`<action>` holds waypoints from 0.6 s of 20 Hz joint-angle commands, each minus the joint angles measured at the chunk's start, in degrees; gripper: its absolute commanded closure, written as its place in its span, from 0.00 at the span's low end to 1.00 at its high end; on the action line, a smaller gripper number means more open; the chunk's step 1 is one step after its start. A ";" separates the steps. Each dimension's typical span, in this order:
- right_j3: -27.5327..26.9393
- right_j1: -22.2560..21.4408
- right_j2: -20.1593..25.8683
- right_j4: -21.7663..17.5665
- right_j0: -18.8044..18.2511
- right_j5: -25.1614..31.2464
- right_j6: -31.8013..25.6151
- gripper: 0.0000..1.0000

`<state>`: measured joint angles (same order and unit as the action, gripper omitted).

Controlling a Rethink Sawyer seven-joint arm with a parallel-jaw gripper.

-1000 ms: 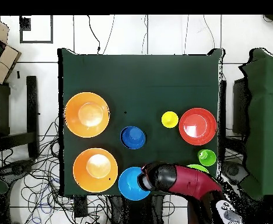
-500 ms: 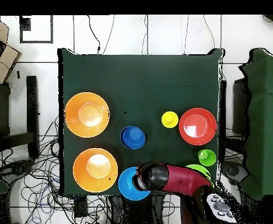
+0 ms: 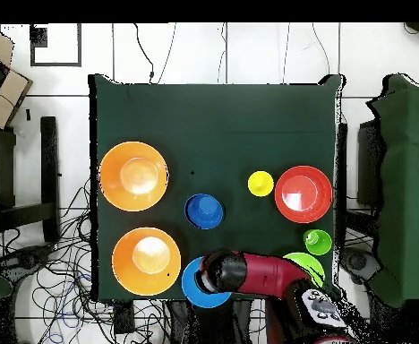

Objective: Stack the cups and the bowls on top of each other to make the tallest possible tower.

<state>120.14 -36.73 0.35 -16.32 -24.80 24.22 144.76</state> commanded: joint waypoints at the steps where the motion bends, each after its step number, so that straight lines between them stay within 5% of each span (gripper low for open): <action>1: -2.64 3.83 1.88 -2.51 1.90 -6.02 1.51 0.00; 12: -2.41 5.04 1.41 -1.83 2.82 -7.97 1.96 0.00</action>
<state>120.12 -34.07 -0.29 -16.30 -23.63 21.67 144.76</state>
